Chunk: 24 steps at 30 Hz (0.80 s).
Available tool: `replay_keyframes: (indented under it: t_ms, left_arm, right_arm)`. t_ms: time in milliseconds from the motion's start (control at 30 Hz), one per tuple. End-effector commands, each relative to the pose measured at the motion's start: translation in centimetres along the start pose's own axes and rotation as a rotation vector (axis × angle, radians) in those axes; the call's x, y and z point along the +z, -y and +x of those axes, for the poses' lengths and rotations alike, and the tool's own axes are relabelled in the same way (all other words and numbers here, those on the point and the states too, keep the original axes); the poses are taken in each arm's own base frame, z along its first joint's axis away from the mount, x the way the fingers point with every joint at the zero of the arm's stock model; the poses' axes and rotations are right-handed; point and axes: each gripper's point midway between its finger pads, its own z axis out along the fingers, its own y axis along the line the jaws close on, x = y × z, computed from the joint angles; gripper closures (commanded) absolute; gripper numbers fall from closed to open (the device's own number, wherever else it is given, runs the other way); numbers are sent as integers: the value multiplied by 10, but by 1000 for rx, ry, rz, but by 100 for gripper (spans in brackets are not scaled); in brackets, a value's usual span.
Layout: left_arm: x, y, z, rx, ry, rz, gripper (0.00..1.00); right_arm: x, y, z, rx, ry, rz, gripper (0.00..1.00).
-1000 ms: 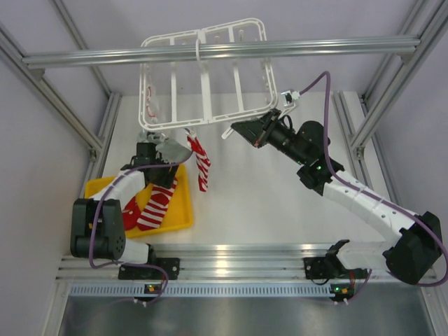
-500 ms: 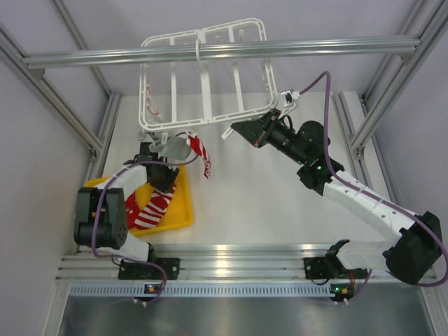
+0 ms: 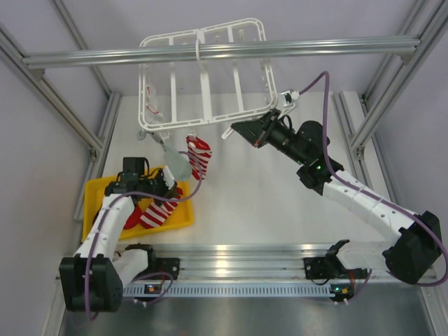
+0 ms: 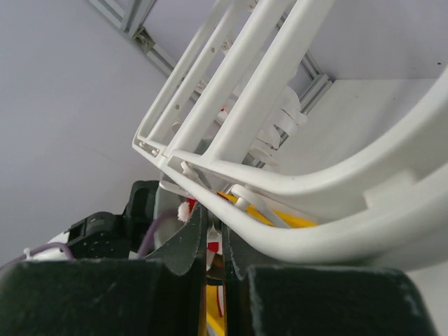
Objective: Clip the socks to the hanger
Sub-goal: Pick up the sock from the bin.
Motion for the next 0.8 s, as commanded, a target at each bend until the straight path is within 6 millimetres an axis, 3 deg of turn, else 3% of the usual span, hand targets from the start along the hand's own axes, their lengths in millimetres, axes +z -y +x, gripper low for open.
replay_keyframes:
  t_ms: [0, 333, 767]
  left_arm:
    - [-12, 34, -30, 138, 208, 142, 97]
    - [-66, 58, -93, 535, 519, -27, 100]
    - [-108, 67, -149, 764, 760, -151, 100]
  right_arm:
    - [3, -11, -17, -30, 28, -35, 100]
    - [3, -13, -19, -34, 35, -43, 100]
    - [5, -17, -19, -22, 33, -69, 100]
